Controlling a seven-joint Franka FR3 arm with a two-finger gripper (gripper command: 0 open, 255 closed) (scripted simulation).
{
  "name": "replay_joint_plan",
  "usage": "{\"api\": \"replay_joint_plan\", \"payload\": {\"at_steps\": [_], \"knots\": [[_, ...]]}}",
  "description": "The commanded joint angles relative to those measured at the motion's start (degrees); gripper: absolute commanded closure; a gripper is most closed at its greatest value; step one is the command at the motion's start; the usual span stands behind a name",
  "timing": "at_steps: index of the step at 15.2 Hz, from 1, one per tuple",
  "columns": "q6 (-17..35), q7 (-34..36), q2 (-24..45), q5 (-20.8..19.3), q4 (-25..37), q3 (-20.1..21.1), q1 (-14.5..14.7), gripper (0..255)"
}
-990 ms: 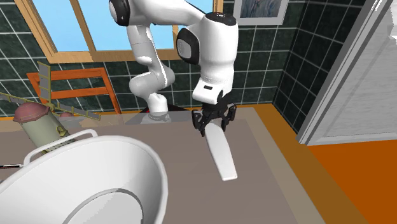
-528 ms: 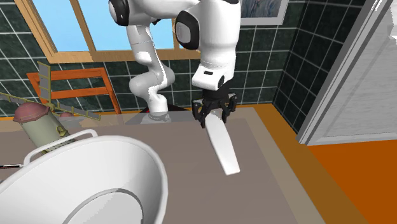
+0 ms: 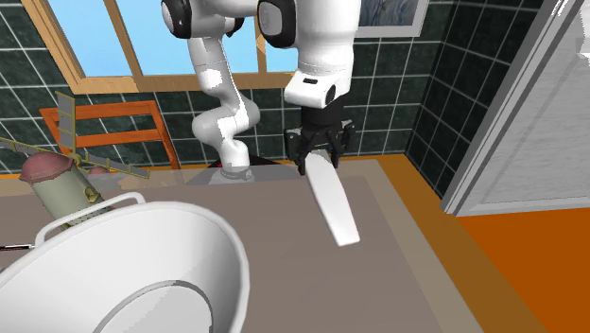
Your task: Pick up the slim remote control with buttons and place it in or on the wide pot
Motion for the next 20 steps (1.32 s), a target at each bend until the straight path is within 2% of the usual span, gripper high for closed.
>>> {"api": "replay_joint_plan", "payload": {"at_steps": [1, 18, 20], "knots": [[-1.52, -0.06, 0.33, 0.04, 1.85, -0.02, 0.0, 255], [-15.0, -0.31, 3.59, 0.38, 18.57, -0.03, 0.11, 255], [-15.36, -1.76, 3.81, 0.24, 19.16, -0.9, -0.46, 255]]}}
